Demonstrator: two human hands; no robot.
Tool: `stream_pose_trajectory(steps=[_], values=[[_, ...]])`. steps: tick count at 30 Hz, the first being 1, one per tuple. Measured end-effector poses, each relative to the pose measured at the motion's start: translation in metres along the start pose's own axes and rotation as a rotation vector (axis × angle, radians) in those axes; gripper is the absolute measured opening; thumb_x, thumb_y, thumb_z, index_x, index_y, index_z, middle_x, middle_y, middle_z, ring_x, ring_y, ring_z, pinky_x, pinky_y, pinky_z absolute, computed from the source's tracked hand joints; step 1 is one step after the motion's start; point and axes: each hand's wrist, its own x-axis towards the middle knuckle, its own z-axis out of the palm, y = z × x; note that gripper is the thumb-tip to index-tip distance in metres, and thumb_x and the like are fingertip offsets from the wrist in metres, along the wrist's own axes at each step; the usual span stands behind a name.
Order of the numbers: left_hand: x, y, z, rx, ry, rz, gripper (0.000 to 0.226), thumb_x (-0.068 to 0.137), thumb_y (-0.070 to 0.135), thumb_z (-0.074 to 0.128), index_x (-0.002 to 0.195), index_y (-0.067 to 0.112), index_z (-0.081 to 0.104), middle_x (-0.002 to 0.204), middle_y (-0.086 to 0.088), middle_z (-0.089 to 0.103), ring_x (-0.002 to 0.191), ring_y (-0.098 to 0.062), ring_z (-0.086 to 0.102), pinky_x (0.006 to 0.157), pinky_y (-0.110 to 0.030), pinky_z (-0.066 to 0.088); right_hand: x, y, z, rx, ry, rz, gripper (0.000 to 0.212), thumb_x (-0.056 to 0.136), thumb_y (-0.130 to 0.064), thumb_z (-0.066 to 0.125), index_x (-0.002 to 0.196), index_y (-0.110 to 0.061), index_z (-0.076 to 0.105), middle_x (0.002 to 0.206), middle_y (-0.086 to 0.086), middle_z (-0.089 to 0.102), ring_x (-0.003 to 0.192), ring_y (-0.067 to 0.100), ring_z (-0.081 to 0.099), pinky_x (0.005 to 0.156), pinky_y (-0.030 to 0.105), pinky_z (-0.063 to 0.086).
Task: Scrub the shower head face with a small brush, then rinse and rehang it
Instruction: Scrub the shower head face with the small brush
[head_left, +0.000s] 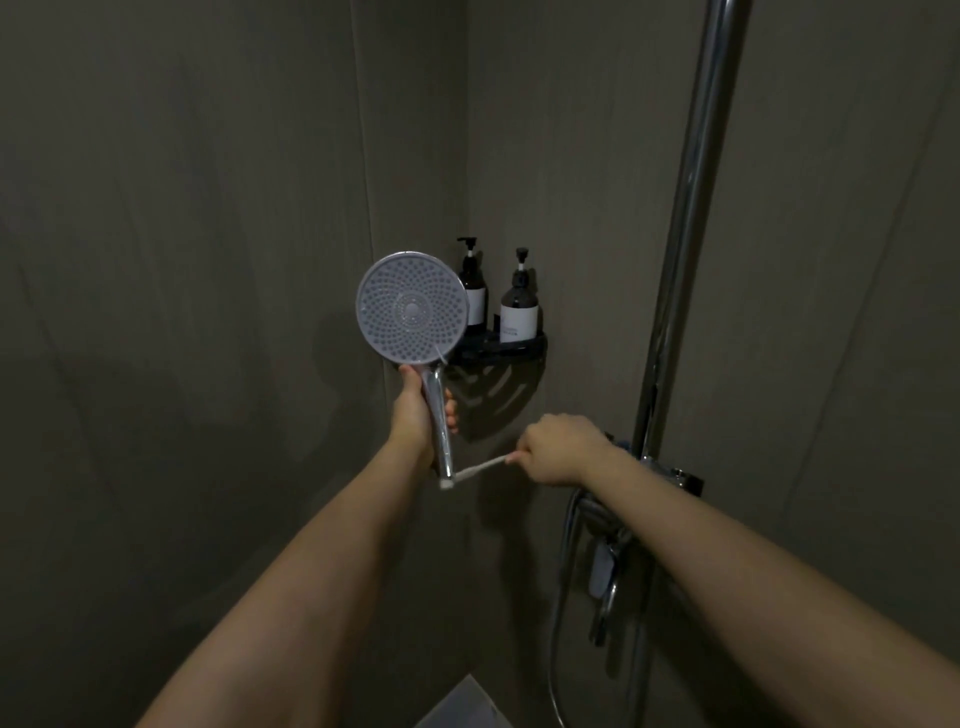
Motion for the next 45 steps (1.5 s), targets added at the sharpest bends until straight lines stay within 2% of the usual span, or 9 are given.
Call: stream_pose_trajectory(steps=[3,6,14,17,19,24,26,29,45], values=[[0.002,0.0,-0.007,0.054,-0.005,-0.004,0.068,0.092,0.064,0.019,0.064,0.011,0.049,0.039,0.001,0.046,0.031,-0.009,0.04,0.038,-0.018,0.033,0.001,0.031,-0.012,0.26,0.081,0.277,0.041,0.097,-0.038,0.036,0.099,-0.008,0.065,0.086,0.008,0.06,0.076,0.023,0.056,0.065,0.029,0.043],[0.006,-0.007,-0.012,0.127,0.016,0.026,0.066,0.093,0.061,0.022,0.068,0.009,0.054,0.044,-0.001,0.049,0.035,-0.011,0.043,0.04,-0.02,0.037,0.005,0.013,-0.03,0.385,0.239,0.163,0.04,0.099,-0.038,0.035,0.074,-0.019,0.06,0.068,0.001,0.053,0.067,0.021,0.055,0.053,0.027,0.038],[0.007,-0.024,-0.005,0.255,0.038,0.087,0.064,0.096,0.055,0.027,0.064,0.008,0.056,0.041,-0.004,0.051,0.035,-0.015,0.045,0.042,-0.022,0.04,0.022,-0.008,-0.045,0.651,0.595,0.389,0.042,0.101,-0.029,0.035,0.104,-0.001,0.066,0.092,0.018,0.066,0.086,0.032,0.063,0.057,0.026,0.033],[0.008,-0.022,-0.008,0.293,0.054,0.092,0.065,0.096,0.054,0.027,0.064,0.007,0.057,0.043,-0.006,0.051,0.034,-0.015,0.045,0.041,-0.022,0.041,0.027,-0.026,-0.041,0.514,0.414,0.177,0.042,0.099,-0.035,0.036,0.095,-0.008,0.068,0.083,0.014,0.064,0.073,0.029,0.059,0.059,0.029,0.038],[0.009,-0.021,-0.011,0.326,0.059,0.099,0.063,0.097,0.053,0.027,0.065,0.007,0.057,0.048,-0.008,0.052,0.036,-0.016,0.046,0.042,-0.022,0.04,0.034,-0.019,-0.039,0.578,0.342,0.341,0.039,0.099,-0.032,0.035,0.098,-0.007,0.065,0.081,0.009,0.059,0.067,0.023,0.055,0.056,0.028,0.038],[0.009,-0.022,-0.016,0.42,0.081,0.124,0.064,0.096,0.052,0.029,0.064,0.005,0.058,0.052,-0.011,0.053,0.04,-0.018,0.05,0.043,-0.023,0.043,0.024,-0.014,-0.055,0.827,0.609,0.372,0.039,0.101,-0.025,0.034,0.1,-0.003,0.066,0.074,0.006,0.057,0.066,0.022,0.053,0.05,0.024,0.035],[0.007,-0.023,-0.013,0.476,0.073,0.135,0.066,0.097,0.051,0.028,0.058,0.005,0.056,0.049,-0.011,0.053,0.037,-0.018,0.049,0.042,-0.023,0.041,0.019,-0.035,-0.049,0.74,0.469,0.23,0.04,0.101,-0.03,0.033,0.096,-0.008,0.065,0.072,0.005,0.053,0.066,0.024,0.056,0.052,0.025,0.04],[0.006,-0.024,-0.011,0.536,0.065,0.113,0.067,0.096,0.052,0.029,0.056,0.005,0.056,0.05,-0.012,0.054,0.043,-0.024,0.052,0.049,-0.027,0.045,0.025,-0.027,-0.037,0.844,0.42,0.431,0.04,0.101,-0.032,0.034,0.104,-0.006,0.064,0.079,0.006,0.055,0.059,0.014,0.049,0.051,0.025,0.038],[0.01,-0.045,-0.007,0.623,0.098,0.019,0.067,0.096,0.053,0.028,0.062,0.004,0.058,0.06,-0.016,0.058,0.058,-0.03,0.057,0.07,-0.036,0.05,0.025,0.004,-0.017,1.14,0.478,0.572,0.032,0.1,-0.023,0.037,0.123,-0.013,0.058,0.109,0.015,0.064,0.096,0.03,0.063,0.076,0.037,0.052]])
